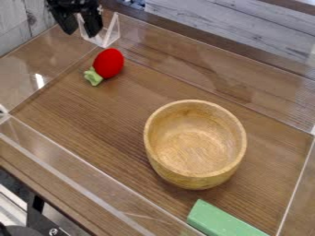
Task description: Move the red object to the left side of the table
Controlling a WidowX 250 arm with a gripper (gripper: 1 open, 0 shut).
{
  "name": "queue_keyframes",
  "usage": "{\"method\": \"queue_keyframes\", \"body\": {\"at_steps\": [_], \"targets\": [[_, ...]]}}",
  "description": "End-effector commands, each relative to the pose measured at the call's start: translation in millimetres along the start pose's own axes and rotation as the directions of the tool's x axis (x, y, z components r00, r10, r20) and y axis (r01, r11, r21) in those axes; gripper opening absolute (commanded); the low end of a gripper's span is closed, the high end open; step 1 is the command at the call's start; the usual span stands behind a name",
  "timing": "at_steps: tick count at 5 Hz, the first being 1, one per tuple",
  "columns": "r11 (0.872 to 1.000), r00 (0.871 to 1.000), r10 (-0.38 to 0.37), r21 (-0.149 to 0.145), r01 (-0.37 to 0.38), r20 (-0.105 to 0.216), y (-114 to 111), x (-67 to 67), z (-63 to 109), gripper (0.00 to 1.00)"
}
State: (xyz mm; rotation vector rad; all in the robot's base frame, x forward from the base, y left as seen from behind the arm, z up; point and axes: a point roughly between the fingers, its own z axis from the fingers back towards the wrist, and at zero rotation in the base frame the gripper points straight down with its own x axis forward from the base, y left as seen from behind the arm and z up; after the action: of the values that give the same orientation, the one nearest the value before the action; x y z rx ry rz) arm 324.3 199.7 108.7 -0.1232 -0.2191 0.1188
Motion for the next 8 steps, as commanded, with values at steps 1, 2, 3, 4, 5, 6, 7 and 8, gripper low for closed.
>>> {"method": "queue_keyframes", "body": {"at_steps": [1, 2, 3, 4, 5, 6, 7, 8], "targets": [[0.999, 0.995, -0.028, 0.035, 0.025, 0.097, -15, 13.9, 41.5, 1.0], [0.999, 0.993, -0.027, 0.03, 0.024, 0.111, -24, 16.2, 51.5, 1.0], [0.999, 0.993, -0.034, 0.029, 0.031, 0.112, -30, 18.4, 55.8, 1.0], [0.999, 0.993, -0.048, 0.019, 0.047, 0.107, -40, 23.8, 53.4, 1.0], [0.998, 0.994, -0.056, 0.008, 0.055, 0.099, -49, 29.2, 49.2, 1.0], [0.997, 0.993, -0.071, -0.002, 0.072, 0.092, -60, 34.9, 43.7, 0.0], [0.996, 0.993, -0.083, -0.021, 0.085, 0.08, -76, 41.7, 33.0, 0.0], [0.994, 0.993, -0.102, -0.038, 0.104, 0.061, -95, 44.8, 17.9, 0.0]]}}
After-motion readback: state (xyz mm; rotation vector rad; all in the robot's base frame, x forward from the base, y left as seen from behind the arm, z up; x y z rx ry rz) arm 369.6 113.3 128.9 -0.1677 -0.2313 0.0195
